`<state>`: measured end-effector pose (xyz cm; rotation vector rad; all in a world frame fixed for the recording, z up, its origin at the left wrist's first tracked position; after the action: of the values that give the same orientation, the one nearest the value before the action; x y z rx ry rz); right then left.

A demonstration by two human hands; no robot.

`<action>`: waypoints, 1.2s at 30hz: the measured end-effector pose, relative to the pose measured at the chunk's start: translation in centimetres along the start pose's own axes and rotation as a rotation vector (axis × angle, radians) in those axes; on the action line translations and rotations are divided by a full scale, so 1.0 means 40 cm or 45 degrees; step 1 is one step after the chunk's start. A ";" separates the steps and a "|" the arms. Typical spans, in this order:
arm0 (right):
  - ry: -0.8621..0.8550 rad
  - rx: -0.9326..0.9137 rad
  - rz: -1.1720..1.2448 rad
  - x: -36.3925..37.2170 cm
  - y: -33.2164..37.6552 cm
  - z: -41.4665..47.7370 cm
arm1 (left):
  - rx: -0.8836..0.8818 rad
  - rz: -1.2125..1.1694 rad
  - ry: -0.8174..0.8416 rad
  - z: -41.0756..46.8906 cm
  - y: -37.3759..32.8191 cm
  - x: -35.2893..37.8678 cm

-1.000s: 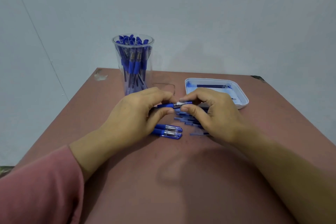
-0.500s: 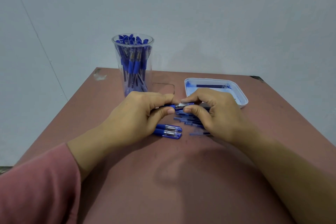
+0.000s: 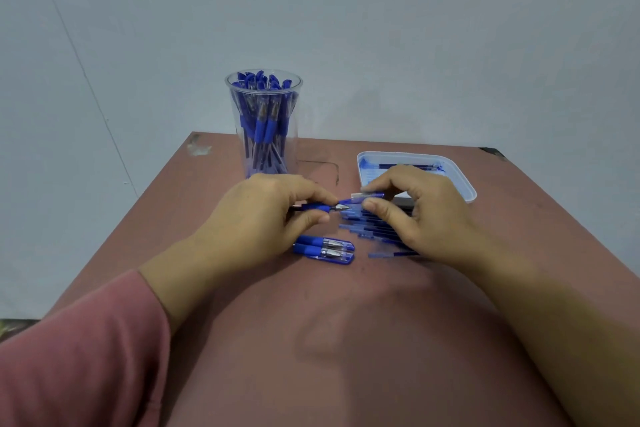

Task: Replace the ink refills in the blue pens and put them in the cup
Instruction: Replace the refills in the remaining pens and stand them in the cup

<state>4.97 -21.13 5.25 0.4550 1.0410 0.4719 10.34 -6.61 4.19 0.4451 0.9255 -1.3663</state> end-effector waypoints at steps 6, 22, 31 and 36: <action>0.061 0.114 -0.142 0.040 -0.008 0.000 | -0.085 0.042 -0.014 -0.010 0.036 -0.030; 0.043 0.145 -0.172 0.055 0.006 0.010 | -0.054 -0.112 -0.076 -0.007 0.051 -0.050; 0.036 0.070 0.050 0.053 0.036 0.007 | 0.020 -0.166 -0.085 -0.002 0.020 -0.038; 0.048 0.055 0.123 0.046 0.038 0.003 | 0.033 -0.158 -0.077 0.001 0.019 -0.035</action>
<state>5.63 -18.87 4.88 0.5380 1.0700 0.5464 11.15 -5.59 5.12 0.3691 0.8989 -1.4976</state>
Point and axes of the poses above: each hand's wrist, its own z-axis towards the middle knuckle, its own x-axis out of the palm, y = z × x, the point moved 10 cm from there along z, towards the middle knuckle, and after that the axes turned 15 degrees about x, right-handed, at the moved point
